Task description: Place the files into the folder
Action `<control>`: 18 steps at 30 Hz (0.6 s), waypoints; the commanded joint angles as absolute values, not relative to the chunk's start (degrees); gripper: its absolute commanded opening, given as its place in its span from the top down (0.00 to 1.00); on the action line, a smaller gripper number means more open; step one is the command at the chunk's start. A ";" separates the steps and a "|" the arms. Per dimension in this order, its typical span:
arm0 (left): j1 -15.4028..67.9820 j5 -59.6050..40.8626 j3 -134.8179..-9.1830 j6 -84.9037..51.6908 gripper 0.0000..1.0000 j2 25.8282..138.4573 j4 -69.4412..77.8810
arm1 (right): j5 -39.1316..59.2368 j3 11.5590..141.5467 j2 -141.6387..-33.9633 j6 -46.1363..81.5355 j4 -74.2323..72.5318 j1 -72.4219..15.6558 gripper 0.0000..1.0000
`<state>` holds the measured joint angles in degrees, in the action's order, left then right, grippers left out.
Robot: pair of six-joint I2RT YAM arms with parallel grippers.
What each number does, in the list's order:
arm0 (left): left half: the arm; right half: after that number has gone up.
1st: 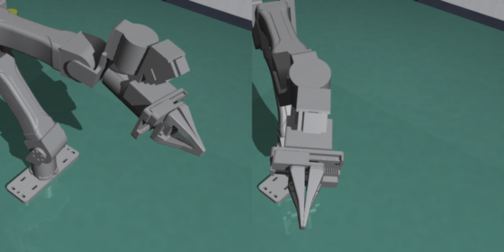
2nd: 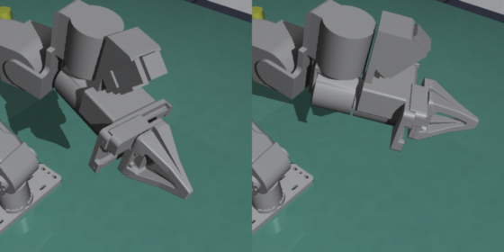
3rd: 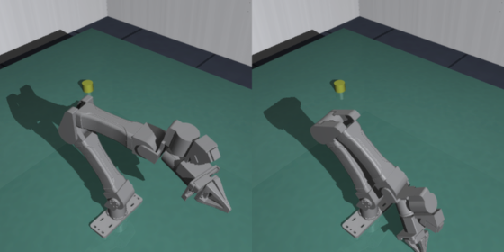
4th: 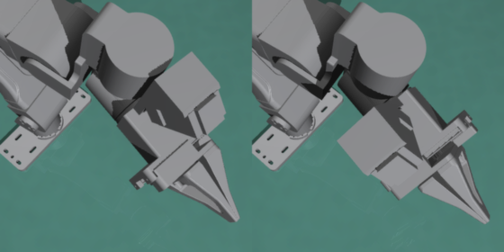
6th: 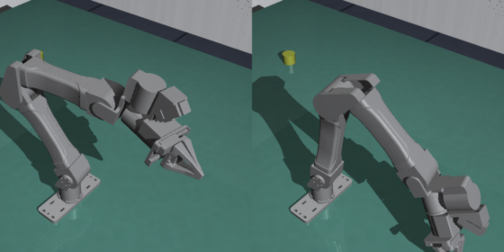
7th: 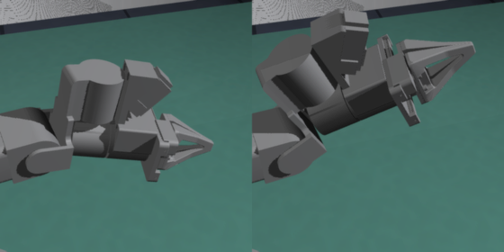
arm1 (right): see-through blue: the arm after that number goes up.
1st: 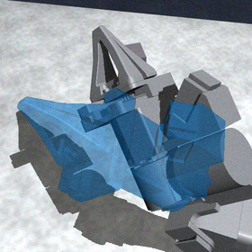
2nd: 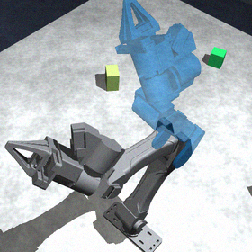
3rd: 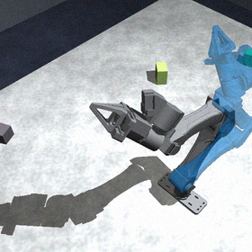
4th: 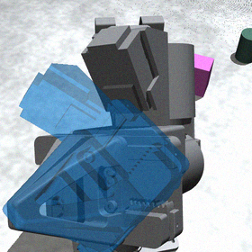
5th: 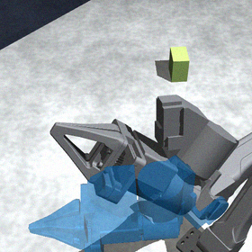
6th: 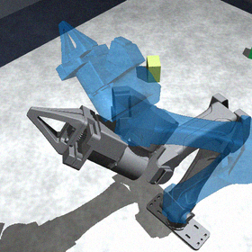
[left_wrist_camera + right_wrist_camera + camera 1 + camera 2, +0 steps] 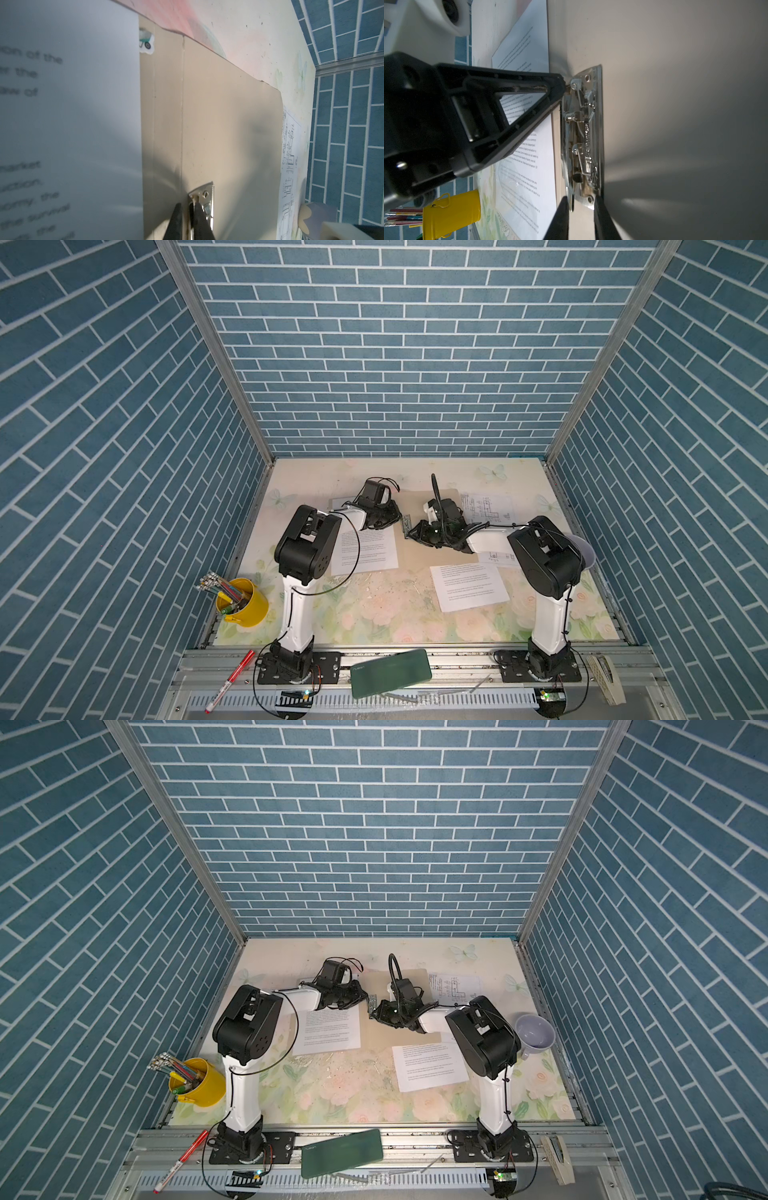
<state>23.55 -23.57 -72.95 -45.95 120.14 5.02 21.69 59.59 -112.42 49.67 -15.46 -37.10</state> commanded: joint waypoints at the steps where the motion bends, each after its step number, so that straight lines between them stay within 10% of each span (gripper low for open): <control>1: 23.99 -22.49 -73.13 -46.53 0.86 120.86 5.64 | 21.97 57.90 -112.85 50.89 -15.72 -36.92 0.77; 18: 25.13 -22.25 -74.20 -46.78 0.88 121.65 5.32 | 22.16 57.92 -113.29 50.98 -15.55 -36.91 0.78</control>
